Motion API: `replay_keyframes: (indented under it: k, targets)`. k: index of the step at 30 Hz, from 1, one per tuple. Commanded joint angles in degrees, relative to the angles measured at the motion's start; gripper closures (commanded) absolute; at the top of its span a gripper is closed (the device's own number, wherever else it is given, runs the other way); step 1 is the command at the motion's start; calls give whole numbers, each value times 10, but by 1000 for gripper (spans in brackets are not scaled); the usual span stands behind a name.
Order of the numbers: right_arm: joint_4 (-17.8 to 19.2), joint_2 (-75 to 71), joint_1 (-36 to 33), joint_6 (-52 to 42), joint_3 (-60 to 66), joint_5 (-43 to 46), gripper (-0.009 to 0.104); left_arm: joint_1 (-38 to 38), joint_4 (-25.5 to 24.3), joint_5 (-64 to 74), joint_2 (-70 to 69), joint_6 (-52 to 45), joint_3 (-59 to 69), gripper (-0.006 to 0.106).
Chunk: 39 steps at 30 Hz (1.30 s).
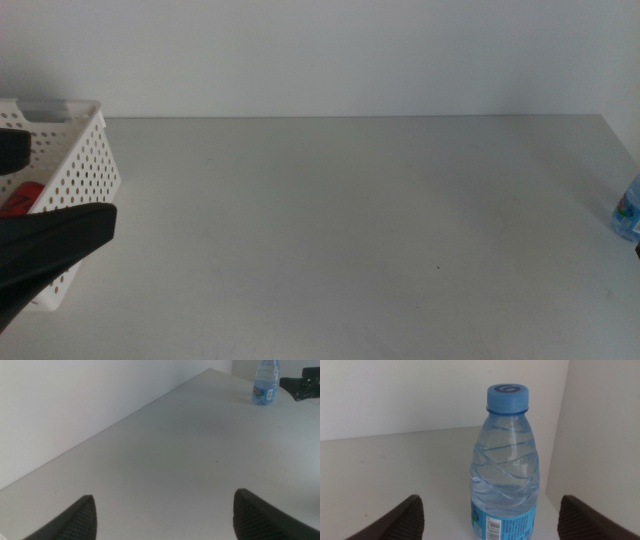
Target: Use arms to grab the bottles and put them into the dustbin to the left of the table.
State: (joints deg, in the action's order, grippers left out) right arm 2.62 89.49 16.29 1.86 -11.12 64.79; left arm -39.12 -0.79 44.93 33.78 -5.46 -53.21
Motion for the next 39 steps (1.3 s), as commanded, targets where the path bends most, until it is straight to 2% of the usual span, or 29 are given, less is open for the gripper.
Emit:
replay_keyframes:
  k: [1,29,31,32,35,36,37,38,39]
  targets:
    - [3,5,4,-19,-27,72,1,-3,-1,-47,6,7,-13,7]
    - [-4,227,3,-19,-244,68,3,-3,-1,-47,6,7,-13,7]
    - [-1,227,2,-19,-244,67,11,-3,-1,-47,6,7,-13,7]
    - [2,227,2,-19,-244,65,21,-3,-1,-47,6,7,-13,7]
    - [14,227,-1,-19,-244,60,58,-3,-1,-47,6,7,-13,7]
    - [18,227,-5,-19,-244,60,78,-3,-1,-47,6,7,-13,7]
    - [23,226,-11,-10,-244,61,92,-3,-1,-47,6,7,-13,7]
    - [33,223,-20,-2,-244,63,97,-3,-1,-47,6,7,-13,7]
    - [51,219,-34,10,-244,69,96,-3,-1,-47,6,7,-13,7]
